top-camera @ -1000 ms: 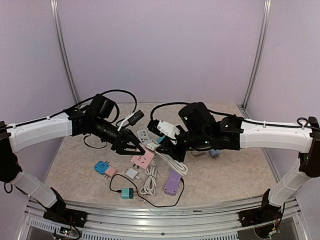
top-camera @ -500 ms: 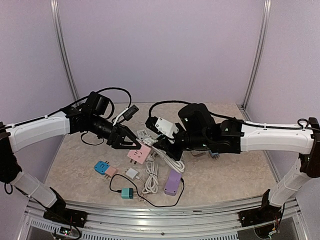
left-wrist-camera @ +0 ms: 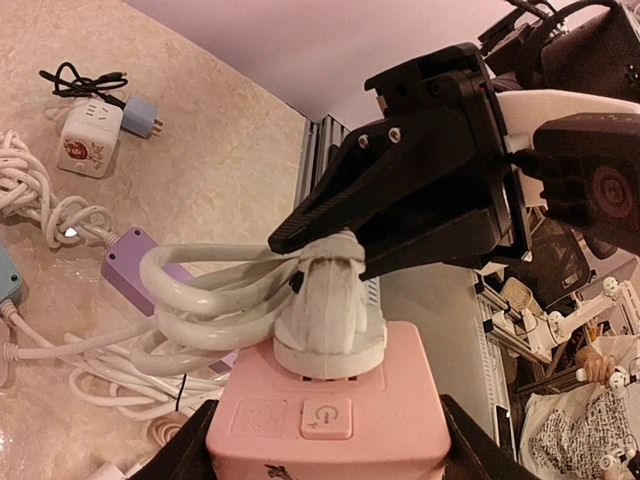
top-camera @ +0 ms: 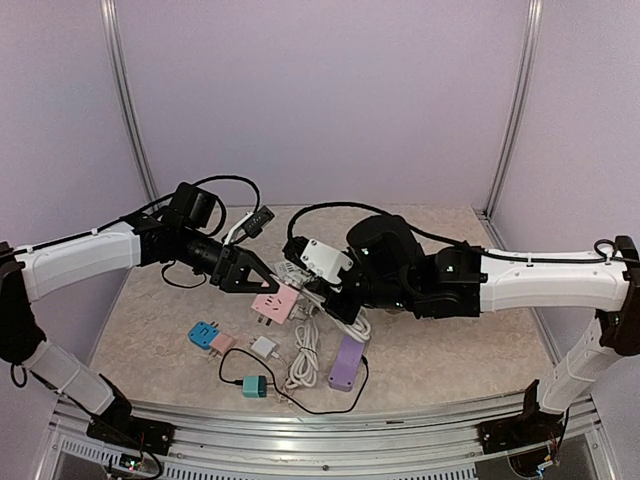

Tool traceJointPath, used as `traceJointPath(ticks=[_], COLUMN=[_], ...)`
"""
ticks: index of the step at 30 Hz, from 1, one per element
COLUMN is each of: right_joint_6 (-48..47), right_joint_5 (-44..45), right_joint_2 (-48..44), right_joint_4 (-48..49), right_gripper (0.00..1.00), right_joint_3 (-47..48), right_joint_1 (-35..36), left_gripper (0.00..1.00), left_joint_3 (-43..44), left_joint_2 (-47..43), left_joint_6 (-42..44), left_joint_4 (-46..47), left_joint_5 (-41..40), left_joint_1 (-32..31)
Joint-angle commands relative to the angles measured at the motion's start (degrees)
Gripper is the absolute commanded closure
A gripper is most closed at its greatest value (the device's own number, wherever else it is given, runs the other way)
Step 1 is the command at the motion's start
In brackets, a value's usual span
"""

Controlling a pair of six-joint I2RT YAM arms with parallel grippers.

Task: Pull the plug off the socket

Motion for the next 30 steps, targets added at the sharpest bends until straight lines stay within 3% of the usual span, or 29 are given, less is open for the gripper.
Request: traceJointPath(ticks=[1, 9, 17, 25, 30], right_joint_6=[3.5, 10.4, 10.9, 8.2, 4.4], right_joint_5=[-6.1, -20.2, -22.8, -18.4, -9.5], right_joint_2=[-3.1, -6.9, -7.1, -7.2, -6.9], right_joint_4=[3.2, 6.6, 7.3, 7.6, 7.5], right_gripper=[1.00, 1.00, 1.00, 1.00, 1.00], right_joint_3=[2.7, -0.4, -1.5, -2.8, -2.8], right_joint_1=[-1.6, -9.5, -11.0, -9.0, -4.7], left_gripper=[1.00, 1.00, 1.00, 1.00, 1.00], left_joint_3=[-0.9, 0.0, -0.2, -0.3, 0.0], left_joint_2=[-1.0, -2.5, -3.2, -2.8, -1.1], left_joint_6=[0.1, 7.6, 7.9, 4.3, 1.0], left_joint_4=[2.5, -2.6, -2.4, -0.3, 1.0], left_joint_5=[-4.7, -11.2, -11.8, -9.3, -7.5], left_joint_1=[1.6, -6.9, -7.5, -3.4, -0.1])
